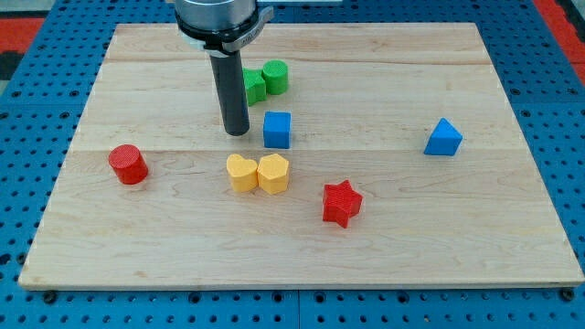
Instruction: Push the blue cube into the blue triangle
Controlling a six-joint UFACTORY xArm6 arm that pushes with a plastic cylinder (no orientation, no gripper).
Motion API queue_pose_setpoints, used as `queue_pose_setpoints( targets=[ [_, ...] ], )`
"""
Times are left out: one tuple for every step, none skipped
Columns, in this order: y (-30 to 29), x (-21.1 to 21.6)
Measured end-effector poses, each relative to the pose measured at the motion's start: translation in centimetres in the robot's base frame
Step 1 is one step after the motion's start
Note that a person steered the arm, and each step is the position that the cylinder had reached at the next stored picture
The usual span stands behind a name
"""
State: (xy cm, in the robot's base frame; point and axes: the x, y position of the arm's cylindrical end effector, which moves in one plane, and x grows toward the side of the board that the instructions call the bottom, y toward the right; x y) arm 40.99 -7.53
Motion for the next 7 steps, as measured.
queue_pose_setpoints(
  targets=[
    [2.0,0.0],
    [6.5,0.0],
    [11.2,0.0],
    [15.2,0.0],
    [18.4,0.0],
    [18.9,0.0],
    [15.5,-2.5]
  ],
)
